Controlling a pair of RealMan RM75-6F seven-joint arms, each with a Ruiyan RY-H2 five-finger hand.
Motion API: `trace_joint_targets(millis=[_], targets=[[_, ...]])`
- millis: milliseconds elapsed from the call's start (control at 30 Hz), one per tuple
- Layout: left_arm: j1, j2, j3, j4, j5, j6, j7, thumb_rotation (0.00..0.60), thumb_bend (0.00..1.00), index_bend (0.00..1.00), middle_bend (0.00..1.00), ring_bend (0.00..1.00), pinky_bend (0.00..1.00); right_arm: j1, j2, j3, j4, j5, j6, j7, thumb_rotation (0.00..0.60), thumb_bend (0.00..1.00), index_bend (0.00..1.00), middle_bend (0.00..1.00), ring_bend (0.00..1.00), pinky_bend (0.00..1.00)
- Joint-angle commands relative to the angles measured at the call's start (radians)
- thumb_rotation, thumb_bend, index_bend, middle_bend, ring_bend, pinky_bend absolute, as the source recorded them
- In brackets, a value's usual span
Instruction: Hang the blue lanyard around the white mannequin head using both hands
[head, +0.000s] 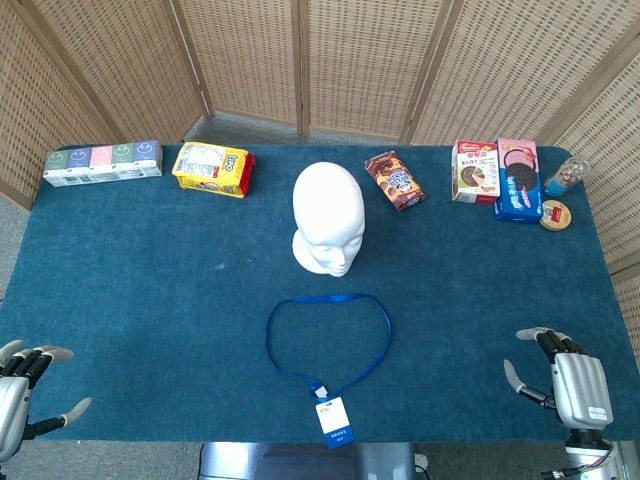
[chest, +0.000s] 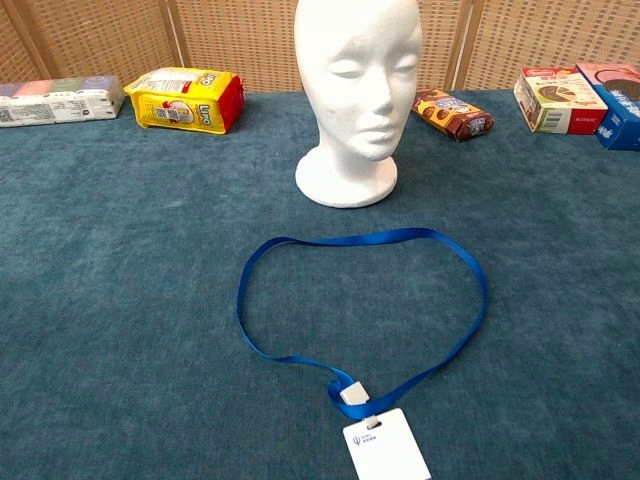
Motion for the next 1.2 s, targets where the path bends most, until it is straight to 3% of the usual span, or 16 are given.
trace_joint_targets(millis=[33,867,1067,1200], targets=[[-0.001,-0.001,0.001,-0.001,-0.002,-0.005,-0.001,0.427,0.11,0.33,0.32,0.29,0.13,0.002,-0.001,0.002,0.0,0.001,-0.003,-0.001,0.307,0.39,0.35,0.38,0.36,0.43],[-0.028,0.024,-0.016,0.0,0.002,-0.032,-0.042,0.43,0.11,0.33,0.32,0.29,0.17,0.021,0.024,0.015,-0.017,-0.021,-0.014,0.074,0.303,0.39,0.35,0.38,0.36,0.43],[-0.052,0.037,-0.023,-0.009,0.01,-0.059,-0.045,0.432,0.11,0.33,0.32,0.29,0.17,0.07,0.022,0.038,0.011,-0.061,-0.04,0.146,0.312,0.39,0.35,0.44,0.46,0.57],[-0.071,0.048,-0.031,-0.021,0.004,-0.083,-0.036,0.432,0.11,0.33,0.32,0.29,0.17,0.107,0.016,0.049,0.035,-0.111,-0.046,0.181,0.321,0.39,0.37,0.54,0.61,0.68]])
